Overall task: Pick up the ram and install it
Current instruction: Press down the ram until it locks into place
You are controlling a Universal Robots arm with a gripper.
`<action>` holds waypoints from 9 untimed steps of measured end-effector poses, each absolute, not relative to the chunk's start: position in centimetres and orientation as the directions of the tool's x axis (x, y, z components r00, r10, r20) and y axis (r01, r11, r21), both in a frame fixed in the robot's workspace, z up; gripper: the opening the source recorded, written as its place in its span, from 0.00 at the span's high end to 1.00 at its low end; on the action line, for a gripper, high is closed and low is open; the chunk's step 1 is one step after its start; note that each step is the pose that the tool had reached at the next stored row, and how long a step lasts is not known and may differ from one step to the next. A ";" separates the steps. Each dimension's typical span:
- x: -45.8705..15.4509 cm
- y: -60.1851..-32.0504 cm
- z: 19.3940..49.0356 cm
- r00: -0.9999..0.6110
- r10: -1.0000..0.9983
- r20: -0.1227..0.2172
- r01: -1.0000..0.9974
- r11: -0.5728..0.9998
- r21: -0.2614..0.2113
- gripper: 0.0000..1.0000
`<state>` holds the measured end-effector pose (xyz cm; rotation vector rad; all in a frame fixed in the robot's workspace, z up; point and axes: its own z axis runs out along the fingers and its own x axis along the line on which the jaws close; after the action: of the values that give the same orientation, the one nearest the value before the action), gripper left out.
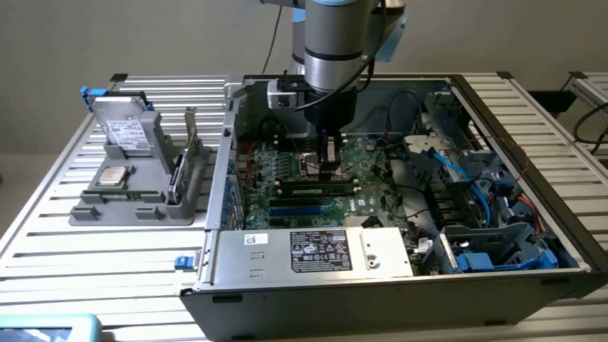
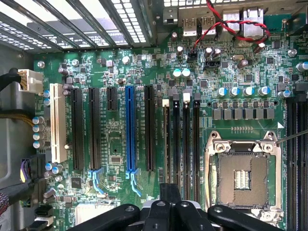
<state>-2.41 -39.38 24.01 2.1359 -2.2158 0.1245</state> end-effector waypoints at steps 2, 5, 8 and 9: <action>-2.4 -39.4 24.0 -0.037 -0.994 0.100 -0.999 0.036 -0.016 0.89; -2.4 -39.4 24.0 -0.037 -0.994 0.100 -0.999 0.036 -0.016 0.89; -2.4 -39.4 24.0 -0.037 -0.994 0.100 -0.999 0.036 -0.016 0.89; -2.4 -39.4 24.0 -0.038 -0.994 0.100 -0.999 0.036 -0.016 0.89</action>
<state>-2.41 -39.38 24.02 2.1353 -2.2164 0.1245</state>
